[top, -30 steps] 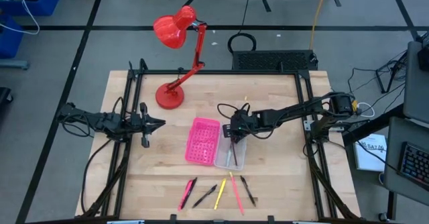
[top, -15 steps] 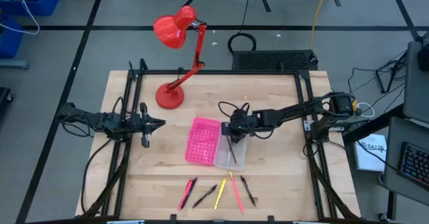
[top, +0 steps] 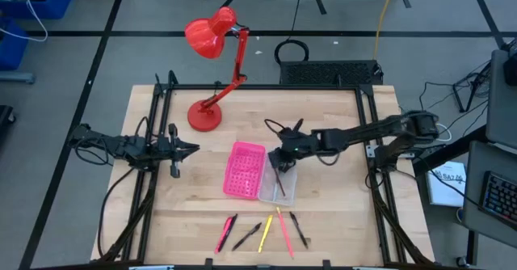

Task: Pick & place school supplies into a supply box
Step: Put the pink pen in the pink box

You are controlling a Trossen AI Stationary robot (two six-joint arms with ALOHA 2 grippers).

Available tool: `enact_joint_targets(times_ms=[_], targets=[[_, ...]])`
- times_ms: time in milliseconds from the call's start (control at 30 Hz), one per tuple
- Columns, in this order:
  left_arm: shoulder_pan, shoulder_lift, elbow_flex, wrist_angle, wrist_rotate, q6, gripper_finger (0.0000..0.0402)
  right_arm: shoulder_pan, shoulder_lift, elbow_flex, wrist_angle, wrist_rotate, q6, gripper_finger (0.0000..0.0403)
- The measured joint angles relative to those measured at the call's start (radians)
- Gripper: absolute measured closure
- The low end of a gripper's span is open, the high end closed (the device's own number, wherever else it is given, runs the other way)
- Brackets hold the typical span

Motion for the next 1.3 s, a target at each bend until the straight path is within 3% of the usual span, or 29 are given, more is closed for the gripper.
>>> enact_joint_targets(times_ms=[100, 267, 333, 433, 533, 600, 733, 833, 933, 1100, 1300], targets=[[0.000, 0.000, 0.000, 0.030, -0.029, -0.031, 0.0362, 0.042, -0.102, 0.000, -0.136, 0.100, -0.120, 0.0400], [0.000, 0.000, 0.000, 0.047, -0.049, -0.081, 0.0362, 0.189, -0.272, -0.014, -0.235, 0.495, -0.230, 0.0402], [0.000, 0.000, 0.000, 0.043, -0.049, -0.101, 0.0362, 0.246, -0.329, -0.045, -0.232, 0.562, -0.289, 0.0402], [0.000, 0.000, 0.000, 0.043, -0.049, -0.126, 0.0362, 0.267, -0.415, -0.101, -0.236, 0.567, -0.291, 0.0402], [0.000, 0.000, 0.000, 0.043, -0.049, -0.127, 0.0362, 0.266, -0.517, -0.172, -0.201, 0.548, -0.373, 0.0403], [0.000, 0.000, 0.000, 0.042, -0.049, -0.126, 0.0362, 0.268, -0.586, -0.248, -0.078, 0.526, -0.502, 0.0403], [0.000, 0.000, 0.000, 0.042, -0.060, -0.093, 0.0362, 0.238, -0.726, -0.439, 0.298, 0.324, -0.764, 0.0403], [0.000, 0.000, 0.000, 0.032, -0.100, 0.011, 0.0362, 0.200, -0.804, -0.552, 0.448, 0.217, -0.883, 0.0403], [0.000, 0.000, 0.000, -0.007, -0.143, 0.044, 0.0362, 0.174, -0.850, -0.613, 0.463, 0.150, -1.000, 0.0403], [0.000, 0.000, 0.000, -0.022, -0.212, 0.018, 0.0362, 0.138, -0.891, -0.686, 0.514, -0.105, -1.070, 0.0403], [0.000, 0.000, 0.000, 0.001, -0.319, -0.010, 0.0362, 0.094, -0.947, -0.736, 0.515, -0.147, -1.062, 0.0403]])
